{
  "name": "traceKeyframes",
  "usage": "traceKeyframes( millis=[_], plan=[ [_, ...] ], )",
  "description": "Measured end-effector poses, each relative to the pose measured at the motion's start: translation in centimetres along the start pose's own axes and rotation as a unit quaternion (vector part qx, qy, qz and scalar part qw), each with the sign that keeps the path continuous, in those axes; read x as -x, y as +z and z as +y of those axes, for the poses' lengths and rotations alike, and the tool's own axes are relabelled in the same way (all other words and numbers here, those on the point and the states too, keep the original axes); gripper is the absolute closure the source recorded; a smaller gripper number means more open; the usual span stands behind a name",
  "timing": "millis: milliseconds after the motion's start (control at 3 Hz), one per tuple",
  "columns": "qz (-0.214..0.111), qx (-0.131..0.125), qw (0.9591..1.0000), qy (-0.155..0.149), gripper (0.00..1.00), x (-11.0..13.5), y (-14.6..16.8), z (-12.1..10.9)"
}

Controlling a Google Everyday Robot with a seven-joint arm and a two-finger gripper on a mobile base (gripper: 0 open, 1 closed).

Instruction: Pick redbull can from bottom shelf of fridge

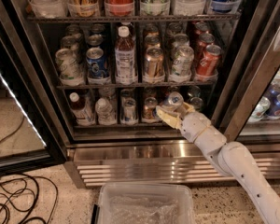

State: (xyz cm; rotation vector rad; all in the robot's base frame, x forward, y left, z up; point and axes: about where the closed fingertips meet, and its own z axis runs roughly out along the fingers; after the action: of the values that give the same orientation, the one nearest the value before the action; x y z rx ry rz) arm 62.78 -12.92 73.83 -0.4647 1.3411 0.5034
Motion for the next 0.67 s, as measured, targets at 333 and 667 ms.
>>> traceKeyframes(
  millis=[333, 667],
  plan=[
    [0.001, 0.063, 0.9970, -0.044, 1.00, 3.9, -0.3, 1.1],
    [0.004, 0.152, 0.9830, -0.103, 1.00, 7.5, -1.0, 5.0]
  ],
)
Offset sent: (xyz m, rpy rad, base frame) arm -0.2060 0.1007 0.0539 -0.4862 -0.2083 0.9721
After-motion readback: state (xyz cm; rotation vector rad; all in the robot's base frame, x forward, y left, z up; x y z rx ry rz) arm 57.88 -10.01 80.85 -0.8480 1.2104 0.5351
